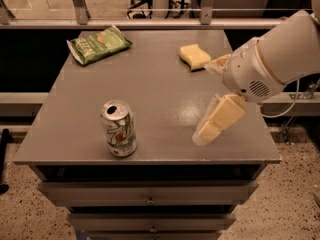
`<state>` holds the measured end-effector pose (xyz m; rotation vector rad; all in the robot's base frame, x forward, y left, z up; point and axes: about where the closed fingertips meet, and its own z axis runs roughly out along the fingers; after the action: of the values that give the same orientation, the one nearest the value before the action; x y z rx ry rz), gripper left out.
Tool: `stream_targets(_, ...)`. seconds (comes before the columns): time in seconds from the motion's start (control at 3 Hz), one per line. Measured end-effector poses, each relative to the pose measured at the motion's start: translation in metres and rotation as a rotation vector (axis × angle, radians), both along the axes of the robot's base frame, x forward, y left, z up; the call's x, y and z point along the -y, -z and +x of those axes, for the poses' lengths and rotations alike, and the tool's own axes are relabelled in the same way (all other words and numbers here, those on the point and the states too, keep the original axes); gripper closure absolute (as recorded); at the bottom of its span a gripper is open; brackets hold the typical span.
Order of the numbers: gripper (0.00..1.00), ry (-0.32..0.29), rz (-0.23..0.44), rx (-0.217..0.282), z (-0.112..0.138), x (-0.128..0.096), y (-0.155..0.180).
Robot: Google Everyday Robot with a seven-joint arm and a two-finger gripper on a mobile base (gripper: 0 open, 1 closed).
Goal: Move 7up can near sponge
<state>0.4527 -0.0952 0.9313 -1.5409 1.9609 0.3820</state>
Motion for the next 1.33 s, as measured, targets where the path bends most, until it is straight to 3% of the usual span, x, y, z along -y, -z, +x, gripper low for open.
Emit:
stream_targets(0.33,0.00,-0.023,0.082,-0.014,0.000,-0.025,0.017)
stream_targets(1.0,0.00,-0.138,0.375,-0.042,0.003,-0.109,0.051)
stream_targets(1.33,0.00,-0.165,0.479,-0.043,0.000,-0.132,0.056)
